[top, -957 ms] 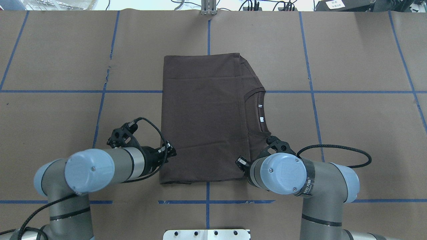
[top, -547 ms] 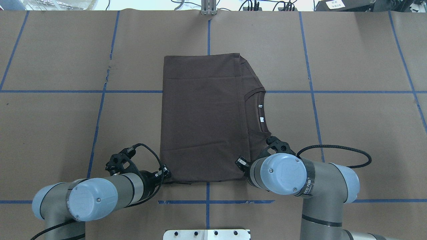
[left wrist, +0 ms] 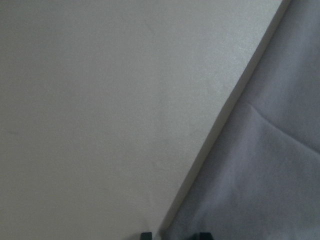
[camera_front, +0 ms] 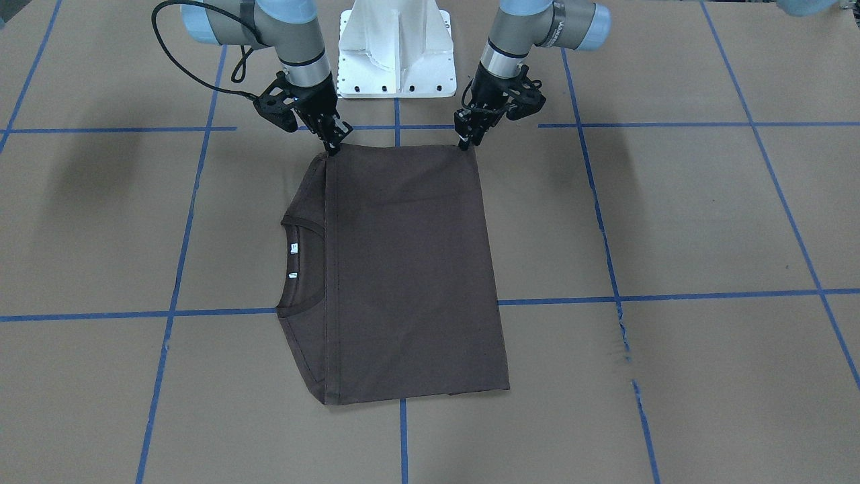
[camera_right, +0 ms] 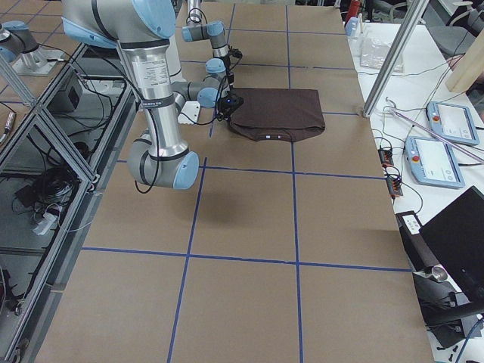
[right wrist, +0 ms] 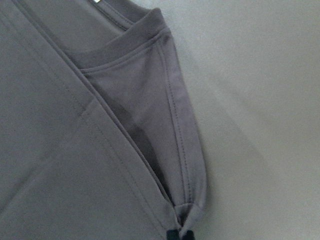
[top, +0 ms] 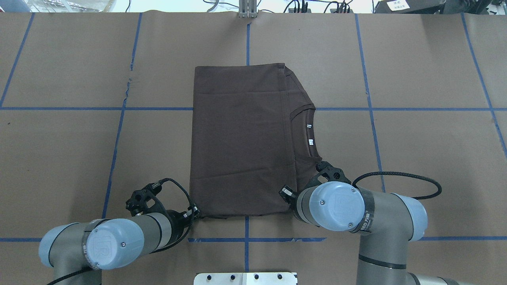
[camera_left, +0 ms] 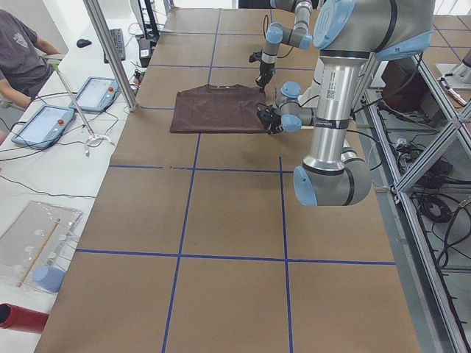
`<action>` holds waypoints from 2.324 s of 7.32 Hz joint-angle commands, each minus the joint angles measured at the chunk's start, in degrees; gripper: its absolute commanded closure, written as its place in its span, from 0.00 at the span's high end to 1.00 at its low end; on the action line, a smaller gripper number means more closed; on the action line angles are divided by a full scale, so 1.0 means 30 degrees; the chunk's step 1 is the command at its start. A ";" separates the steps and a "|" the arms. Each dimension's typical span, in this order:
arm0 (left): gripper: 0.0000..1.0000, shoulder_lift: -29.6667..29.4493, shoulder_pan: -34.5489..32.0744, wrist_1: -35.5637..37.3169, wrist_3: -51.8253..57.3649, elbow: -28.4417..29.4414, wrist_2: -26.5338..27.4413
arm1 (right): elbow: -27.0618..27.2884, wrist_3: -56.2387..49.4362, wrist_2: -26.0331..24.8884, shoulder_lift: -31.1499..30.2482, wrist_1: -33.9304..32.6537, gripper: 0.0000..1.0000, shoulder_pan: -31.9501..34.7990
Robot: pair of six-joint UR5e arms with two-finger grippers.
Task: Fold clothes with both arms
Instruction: 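Move the left gripper to the near edge and grasp both near corners, then lift the near edge with both grippers and fold it away from the robot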
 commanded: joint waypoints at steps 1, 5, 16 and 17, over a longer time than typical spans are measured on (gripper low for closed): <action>0.40 0.0025 0.0021 0.0037 0.0002 -0.0019 -0.0001 | 0.0102 0.0000 -0.0017 -0.0016 -0.0011 0.00 0.0002; 0.00 -0.0150 0.0021 0.0037 0.0002 0.0011 -0.0030 | 0.0073 0.0000 -0.0047 -0.0045 -0.0069 0.00 0.0031; 0.00 -0.1281 -0.1603 0.3669 0.1187 -0.6055 -0.0351 | 0.4482 -0.0929 0.4394 -0.0353 -0.1944 0.00 0.3646; 0.00 -0.2047 -0.2838 0.4685 0.1986 -0.5648 -0.0991 | 0.3134 -0.1227 0.5479 0.0532 -0.1886 0.00 0.5085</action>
